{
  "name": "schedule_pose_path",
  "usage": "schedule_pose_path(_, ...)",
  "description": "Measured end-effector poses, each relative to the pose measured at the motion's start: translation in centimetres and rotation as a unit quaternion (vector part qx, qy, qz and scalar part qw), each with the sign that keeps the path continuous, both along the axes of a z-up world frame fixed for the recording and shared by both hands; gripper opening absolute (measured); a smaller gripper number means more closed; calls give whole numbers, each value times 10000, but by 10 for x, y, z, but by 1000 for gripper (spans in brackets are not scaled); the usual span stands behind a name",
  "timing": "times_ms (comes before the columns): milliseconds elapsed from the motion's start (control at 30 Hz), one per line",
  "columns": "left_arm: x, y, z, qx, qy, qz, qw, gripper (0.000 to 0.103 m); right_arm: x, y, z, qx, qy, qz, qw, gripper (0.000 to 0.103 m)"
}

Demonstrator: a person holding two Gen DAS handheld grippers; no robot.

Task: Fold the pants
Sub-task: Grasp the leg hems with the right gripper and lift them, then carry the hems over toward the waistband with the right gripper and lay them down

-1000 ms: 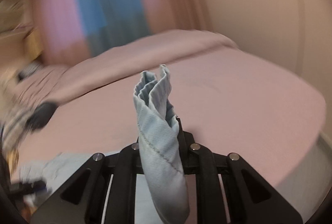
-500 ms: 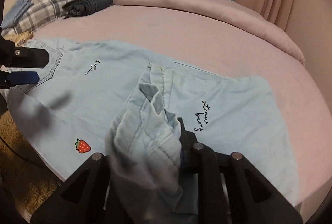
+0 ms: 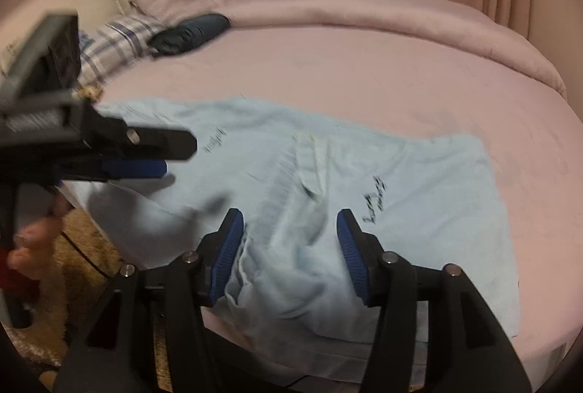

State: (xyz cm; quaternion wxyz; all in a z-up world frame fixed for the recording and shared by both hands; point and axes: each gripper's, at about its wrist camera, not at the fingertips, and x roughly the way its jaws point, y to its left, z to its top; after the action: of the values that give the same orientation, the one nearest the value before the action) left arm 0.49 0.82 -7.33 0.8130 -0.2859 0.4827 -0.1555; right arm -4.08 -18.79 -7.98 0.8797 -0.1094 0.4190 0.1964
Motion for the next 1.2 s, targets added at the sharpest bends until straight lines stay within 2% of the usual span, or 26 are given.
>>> schedule_pose_path(67,7,-7,-4,-57,131,-108,9998,78,3,0,-7,85,155,38,9998,54)
schedule_pose_path(133,14,-13,-8,-66,259,-212,9994,78,-1,1,-8,67,93,70,9999,53)
schedule_pose_path(200,21,-19,-11,-74,386,-306,9988,78,-4,5,-7,152,103,211,9996,40)
schedule_pose_path(233,23,-21,-11,-78,399,-342,9986,78,-6,6,-6,218,133,287,9993,25)
schedule_pose_path(267,28,-23,-10,-111,390,-391,9984,78,-8,9,-7,243,139,375,9989,21)
schedule_pose_path(333,37,-30,-11,-207,434,-459,9978,78,-13,13,-9,76,72,483,9988,19)
schedule_pose_path(533,57,-48,-17,-222,596,-541,9965,78,-10,2,-12,490,324,447,9973,18)
schedule_pose_path(567,58,-51,-16,-148,570,-537,9968,75,-10,2,-12,539,353,429,9970,18)
schedule_pose_path(600,55,-52,-15,-70,523,-555,9971,63,-10,1,-12,550,356,423,9970,18)
schedule_pose_path(633,54,-54,-15,-20,495,-589,9970,45,-10,2,-12,540,347,428,9970,18)
schedule_pose_path(667,55,-58,-15,35,477,-639,9968,38,-11,3,-11,523,335,431,9971,18)
schedule_pose_path(700,55,-62,-14,143,440,-678,9966,27,-11,3,-11,520,332,428,9972,18)
schedule_pose_path(800,52,-69,-17,63,352,-848,9958,22,-16,5,-12,570,359,398,9969,18)
schedule_pose_path(900,48,-67,-12,163,230,-789,9965,21,-13,1,-7,675,369,357,9964,18)
schedule_pose_path(1000,48,-55,8,191,-26,-720,9972,21,-11,4,3,855,260,405,9952,18)
schedule_pose_path(1100,49,-43,29,387,-374,-610,9967,21,-5,18,16,1006,244,504,9933,16)
schedule_pose_path(1200,51,-29,32,516,-423,-426,9969,21,2,36,20,943,248,548,9937,16)
